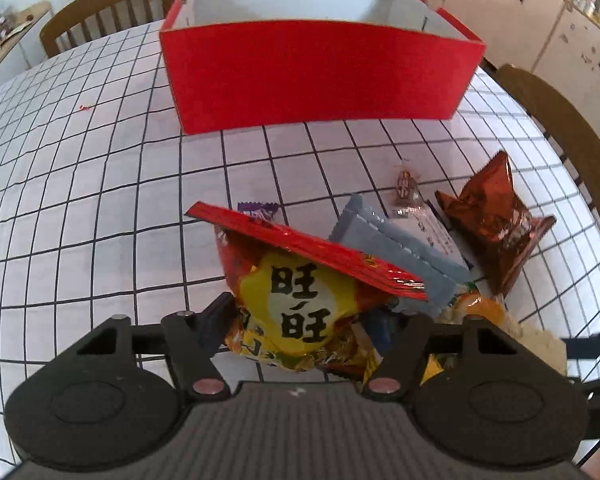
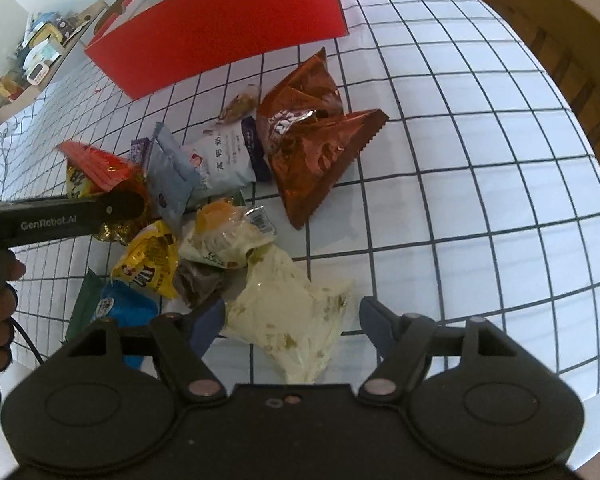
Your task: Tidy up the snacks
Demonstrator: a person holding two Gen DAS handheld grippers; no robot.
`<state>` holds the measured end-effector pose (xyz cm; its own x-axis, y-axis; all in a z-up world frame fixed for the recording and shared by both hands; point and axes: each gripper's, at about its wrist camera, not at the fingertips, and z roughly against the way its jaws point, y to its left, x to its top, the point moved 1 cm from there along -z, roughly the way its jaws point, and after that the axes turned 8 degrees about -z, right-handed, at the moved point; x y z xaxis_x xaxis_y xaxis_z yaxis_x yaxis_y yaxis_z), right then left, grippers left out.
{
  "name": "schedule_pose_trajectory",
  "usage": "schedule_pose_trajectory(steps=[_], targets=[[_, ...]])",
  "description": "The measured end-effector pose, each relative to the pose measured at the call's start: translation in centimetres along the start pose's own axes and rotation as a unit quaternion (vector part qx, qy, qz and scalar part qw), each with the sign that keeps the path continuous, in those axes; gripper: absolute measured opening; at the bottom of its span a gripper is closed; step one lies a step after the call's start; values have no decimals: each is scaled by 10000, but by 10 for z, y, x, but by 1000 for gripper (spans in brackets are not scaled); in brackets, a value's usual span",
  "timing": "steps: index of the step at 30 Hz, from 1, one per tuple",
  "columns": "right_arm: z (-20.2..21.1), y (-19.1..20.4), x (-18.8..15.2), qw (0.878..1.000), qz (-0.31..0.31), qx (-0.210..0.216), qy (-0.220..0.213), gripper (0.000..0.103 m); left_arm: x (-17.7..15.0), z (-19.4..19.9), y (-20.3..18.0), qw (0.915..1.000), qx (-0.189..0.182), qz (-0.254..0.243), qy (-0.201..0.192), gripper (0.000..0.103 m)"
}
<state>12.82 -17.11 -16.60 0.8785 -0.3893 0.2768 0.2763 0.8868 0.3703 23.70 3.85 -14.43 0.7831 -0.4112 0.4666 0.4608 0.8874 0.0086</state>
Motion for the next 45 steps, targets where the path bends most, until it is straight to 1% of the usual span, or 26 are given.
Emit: schedule_pose_trajectory(steps=[1,2,4,6,12,18,24,29,35,41,45], targets=[[1,1,0,10000,35,68,14,63,1,2,0,10000,8,33,-17,62],[1,1,0,9999,45,88,17,63,1,3,0,10000,12,73,-17,58],[2,2,-1,9999,127,77,0,58,1,6,1,9999,44,122,-36,57],[5,3,-2,9998,172,92,-13,55,0,10,2,9997,99,215,-38,55],[21,3,-7,9991,362,152,-134,53,-5,31,3,9982,179,571,-88,54],[55,8,-8,9952,781,272,-526,53,-12,70,-5,9964,403,722,-187,54],[94,12,-1,9882,1118,485,-924,53,-11,122,-23,9940,571,767,-538,55],[122,19,14,9800,1452,613,-1218,53,4,154,-36,9919,720,727,-747,55],[149,33,38,9694,1725,766,-1573,53,31,182,-43,9871,1066,624,-1024,55],[153,57,71,9635,1876,864,-1704,53,67,189,-37,9845,1266,484,-1115,55],[147,75,93,9611,1937,855,-1774,53,93,181,-25,9854,1279,358,-1068,55]])
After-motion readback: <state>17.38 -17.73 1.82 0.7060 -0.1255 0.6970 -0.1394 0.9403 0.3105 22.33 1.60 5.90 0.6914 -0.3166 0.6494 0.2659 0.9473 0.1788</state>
